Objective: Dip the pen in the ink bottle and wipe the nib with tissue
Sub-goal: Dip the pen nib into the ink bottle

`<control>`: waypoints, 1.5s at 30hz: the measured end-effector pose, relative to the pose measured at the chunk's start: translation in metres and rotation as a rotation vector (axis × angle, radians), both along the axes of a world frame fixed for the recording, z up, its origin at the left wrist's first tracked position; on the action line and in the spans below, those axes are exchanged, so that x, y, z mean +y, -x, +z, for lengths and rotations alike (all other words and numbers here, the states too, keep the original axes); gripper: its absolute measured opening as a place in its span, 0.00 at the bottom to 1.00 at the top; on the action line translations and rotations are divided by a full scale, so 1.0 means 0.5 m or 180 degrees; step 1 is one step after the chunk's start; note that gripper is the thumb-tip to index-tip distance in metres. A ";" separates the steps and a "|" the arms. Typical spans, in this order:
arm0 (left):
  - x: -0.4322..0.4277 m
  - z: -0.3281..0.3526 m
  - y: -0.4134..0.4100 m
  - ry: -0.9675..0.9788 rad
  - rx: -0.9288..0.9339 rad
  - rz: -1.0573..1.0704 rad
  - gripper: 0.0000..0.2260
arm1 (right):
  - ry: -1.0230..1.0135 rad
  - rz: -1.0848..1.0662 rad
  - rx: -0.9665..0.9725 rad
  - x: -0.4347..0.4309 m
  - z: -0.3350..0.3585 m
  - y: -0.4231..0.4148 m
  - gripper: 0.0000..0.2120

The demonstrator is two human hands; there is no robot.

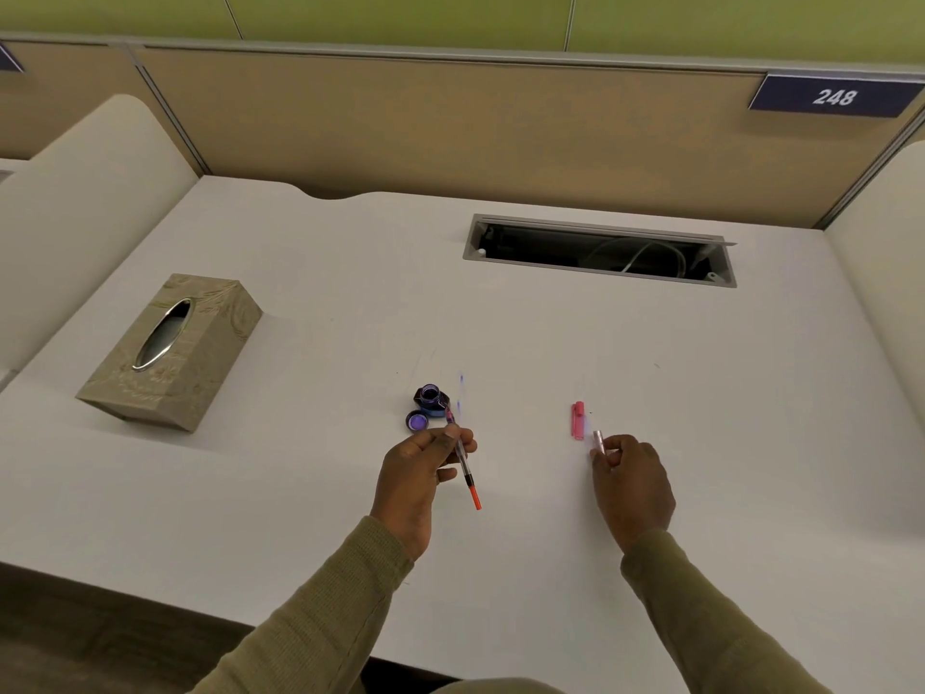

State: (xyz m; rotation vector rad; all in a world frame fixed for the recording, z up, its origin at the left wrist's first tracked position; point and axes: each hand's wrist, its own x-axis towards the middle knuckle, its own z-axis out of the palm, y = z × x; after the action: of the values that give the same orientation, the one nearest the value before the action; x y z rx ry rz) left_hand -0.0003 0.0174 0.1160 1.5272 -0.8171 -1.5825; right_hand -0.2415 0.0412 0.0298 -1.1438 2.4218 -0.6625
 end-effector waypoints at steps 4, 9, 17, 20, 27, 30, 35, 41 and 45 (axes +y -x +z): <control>0.001 -0.001 0.000 -0.0024 -0.0012 -0.0012 0.10 | 0.0026 0.0024 -0.0009 0.000 -0.006 0.001 0.08; 0.003 -0.001 0.000 -0.0054 -0.0005 -0.0030 0.10 | 0.0139 0.0095 -0.0033 0.007 -0.009 0.002 0.10; 0.007 0.004 0.003 -0.0046 0.0019 -0.0028 0.10 | 0.0329 0.0111 -0.0040 0.019 -0.015 0.007 0.10; 0.009 0.006 0.004 -0.0044 0.0032 -0.0029 0.10 | 0.0356 0.0091 -0.0099 0.024 -0.013 0.007 0.09; 0.012 0.013 0.004 -0.0015 0.0048 -0.0012 0.10 | 0.0807 0.0304 -0.0288 0.030 0.031 -0.032 0.07; 0.014 0.020 0.002 0.0080 0.0041 0.0028 0.10 | 0.0871 0.0559 -0.0826 0.035 0.077 -0.084 0.03; 0.013 0.034 -0.007 0.0332 0.0103 0.0146 0.09 | -0.0154 0.0711 -0.3318 0.057 0.175 -0.182 0.11; 0.001 0.041 -0.039 0.0633 0.0156 0.0144 0.11 | -0.0159 0.0192 -0.4695 0.054 0.195 -0.240 0.11; -0.013 0.042 -0.065 0.0654 0.0263 -0.0035 0.12 | 0.0255 -0.0071 -0.4657 0.018 0.207 -0.236 0.08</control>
State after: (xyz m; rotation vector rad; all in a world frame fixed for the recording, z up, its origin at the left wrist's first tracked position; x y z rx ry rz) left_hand 0.0321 0.0108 0.1368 1.3051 -0.9128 -1.5091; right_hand -0.1234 0.0502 0.1331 -0.3194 1.1345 -1.0706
